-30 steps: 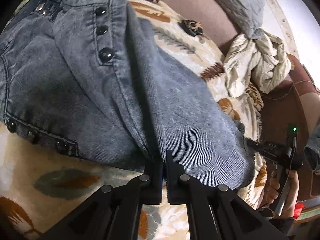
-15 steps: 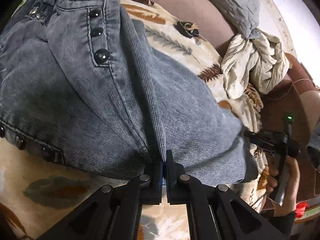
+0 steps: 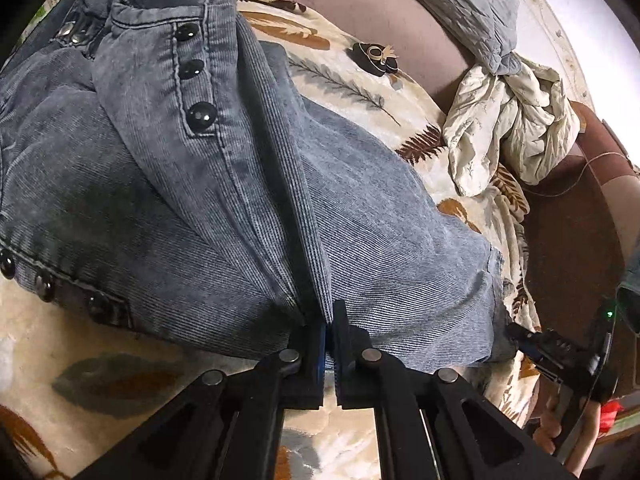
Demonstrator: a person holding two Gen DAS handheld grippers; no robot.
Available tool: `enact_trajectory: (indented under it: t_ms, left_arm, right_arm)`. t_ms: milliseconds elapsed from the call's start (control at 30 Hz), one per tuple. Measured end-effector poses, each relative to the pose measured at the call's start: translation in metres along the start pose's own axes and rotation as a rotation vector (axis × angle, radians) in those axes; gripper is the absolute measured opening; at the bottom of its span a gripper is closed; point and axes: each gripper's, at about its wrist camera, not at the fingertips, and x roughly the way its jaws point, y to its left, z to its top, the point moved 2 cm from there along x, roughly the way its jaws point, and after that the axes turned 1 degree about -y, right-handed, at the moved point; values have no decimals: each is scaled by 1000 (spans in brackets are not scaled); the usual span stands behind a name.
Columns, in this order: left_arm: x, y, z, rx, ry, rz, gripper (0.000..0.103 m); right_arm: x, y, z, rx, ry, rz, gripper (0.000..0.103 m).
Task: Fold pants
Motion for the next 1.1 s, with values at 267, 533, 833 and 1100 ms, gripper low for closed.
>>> enact_trajectory:
  t_ms: [267, 533, 833, 1100]
  left_arm:
    - [-1, -4, 0, 24, -11, 4, 5]
    - [3, -3, 1, 26, -7, 8, 5]
    - [3, -1, 1, 22, -2, 6, 5]
    - [3, 0, 2, 16, 4, 8, 5]
  right_arm:
    - [-27, -9, -16, 50, -108, 24, 10]
    - [-5, -1, -26, 14, 2, 37, 11]
    - [-20, -9, -23, 83, -77, 82, 8]
    - [-2, -15, -23, 117, -5, 91, 21]
